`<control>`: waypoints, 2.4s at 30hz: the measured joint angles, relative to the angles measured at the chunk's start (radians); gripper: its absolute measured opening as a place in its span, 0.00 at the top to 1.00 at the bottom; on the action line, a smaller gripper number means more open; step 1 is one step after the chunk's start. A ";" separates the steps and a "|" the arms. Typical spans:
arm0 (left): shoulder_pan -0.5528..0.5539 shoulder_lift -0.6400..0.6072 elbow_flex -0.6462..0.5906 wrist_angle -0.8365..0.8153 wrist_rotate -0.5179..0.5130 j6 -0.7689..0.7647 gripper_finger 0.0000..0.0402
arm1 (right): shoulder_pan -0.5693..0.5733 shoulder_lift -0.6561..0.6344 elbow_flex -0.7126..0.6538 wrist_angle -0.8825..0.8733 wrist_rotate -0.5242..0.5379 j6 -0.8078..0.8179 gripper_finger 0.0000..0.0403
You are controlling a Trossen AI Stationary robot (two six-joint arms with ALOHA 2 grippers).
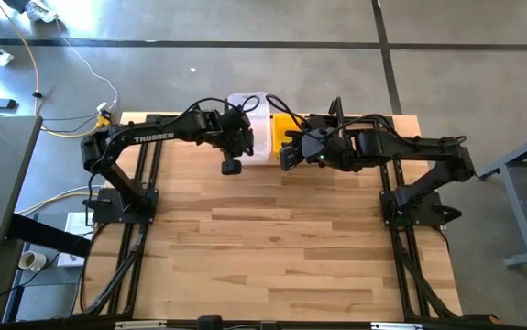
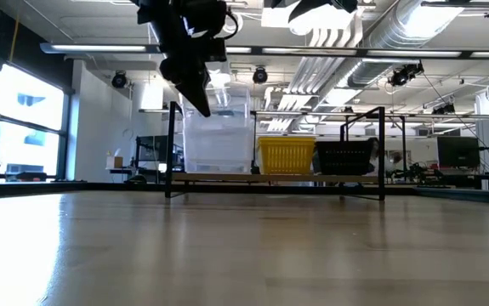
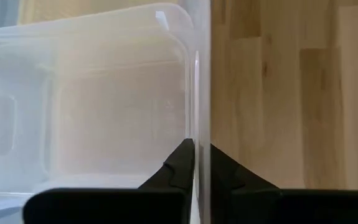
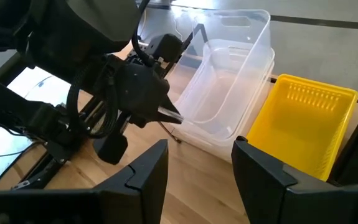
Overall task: Stack baskets on shelf by color
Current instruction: Stack the transparent bin on the transparent bin on the shelf, then adjust the black bins on the shelf
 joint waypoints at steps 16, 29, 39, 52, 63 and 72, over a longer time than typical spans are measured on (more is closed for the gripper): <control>0.001 0.004 0.030 -0.040 -0.012 0.023 0.70 | -0.005 0.000 0.000 -0.001 -0.007 -0.041 0.60; 0.001 0.004 0.225 -0.185 -0.012 -0.004 0.63 | -0.118 0.000 0.000 -0.158 -0.047 -0.042 0.60; 0.001 0.003 0.390 -0.317 -0.011 -0.033 0.66 | -0.315 0.000 0.000 -0.211 -0.179 -0.190 0.70; 0.002 -0.038 0.431 -0.327 -0.049 -0.057 0.66 | -0.564 0.001 0.000 -0.256 -0.206 -0.381 0.98; 0.003 -0.038 0.431 -0.328 -0.086 -0.060 0.67 | -0.817 0.001 0.000 -0.430 -0.211 -0.400 1.00; 0.003 -0.038 0.431 -0.327 -0.086 -0.073 0.67 | -1.034 0.000 -0.011 -0.438 -0.419 -0.487 1.00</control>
